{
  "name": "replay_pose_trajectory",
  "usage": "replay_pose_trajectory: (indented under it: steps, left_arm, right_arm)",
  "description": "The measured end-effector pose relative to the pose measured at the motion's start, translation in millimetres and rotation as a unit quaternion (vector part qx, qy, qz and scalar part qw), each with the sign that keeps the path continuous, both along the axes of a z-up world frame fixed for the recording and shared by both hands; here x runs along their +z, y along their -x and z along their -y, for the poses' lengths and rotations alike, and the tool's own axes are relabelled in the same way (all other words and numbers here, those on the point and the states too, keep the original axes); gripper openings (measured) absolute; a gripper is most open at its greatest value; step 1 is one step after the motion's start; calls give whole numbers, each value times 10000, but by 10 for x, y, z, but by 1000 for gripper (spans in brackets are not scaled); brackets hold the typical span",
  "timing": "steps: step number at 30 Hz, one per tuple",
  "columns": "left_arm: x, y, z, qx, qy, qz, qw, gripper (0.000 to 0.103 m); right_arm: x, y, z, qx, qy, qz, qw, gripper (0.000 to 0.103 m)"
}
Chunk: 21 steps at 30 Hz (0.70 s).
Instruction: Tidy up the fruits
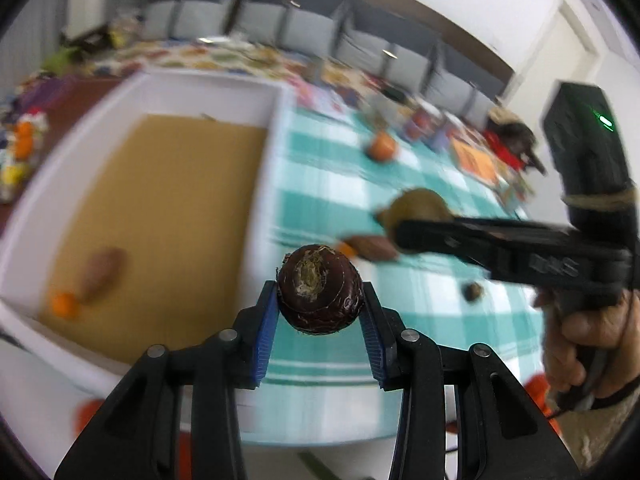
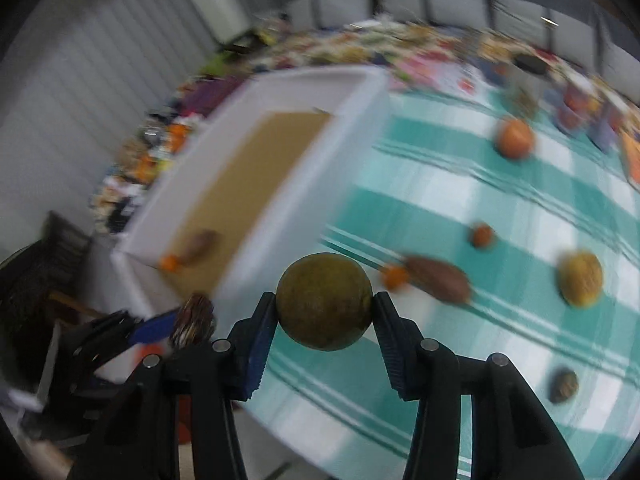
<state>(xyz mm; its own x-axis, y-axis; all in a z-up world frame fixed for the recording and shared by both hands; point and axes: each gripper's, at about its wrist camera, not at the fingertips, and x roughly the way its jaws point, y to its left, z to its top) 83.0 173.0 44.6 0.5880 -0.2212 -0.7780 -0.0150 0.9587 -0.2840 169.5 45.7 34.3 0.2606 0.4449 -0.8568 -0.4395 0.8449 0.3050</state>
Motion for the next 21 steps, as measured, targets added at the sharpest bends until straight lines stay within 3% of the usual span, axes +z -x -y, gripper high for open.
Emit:
replay_pose_trajectory:
  steps: [3, 7, 11, 15, 17, 21]
  left_arm:
    - [-58, -63, -480, 554, -408, -154, 9975, 40]
    - [-487, -151, -877, 989, -543, -687, 9912, 40]
    - [-785, -191, -1029, 1154, -544, -1009, 9867, 41]
    - [-847, -148, -1120, 1292, -569, -1101, 9838, 41]
    - [-844, -133, -1147, 1355, -590, -1125, 9826, 45]
    - [-756, -74, -1171, 1410, -699, -985, 9826, 70]
  right_arm:
    - [-14, -1, -553, 422, -197, -234, 9986, 49]
    - [-309, 33, -1131, 821, 91, -467, 9955, 49]
    - [-644, 98, -1492, 1065, 630, -519, 9910, 49]
    - [-838, 101, -1612, 1144, 887, -498, 9882, 49]
    - [-892, 96, -1646, 1123, 978, -465, 9878, 52]
    - [-773, 85, -1611, 1045, 865, -264, 9904, 59]
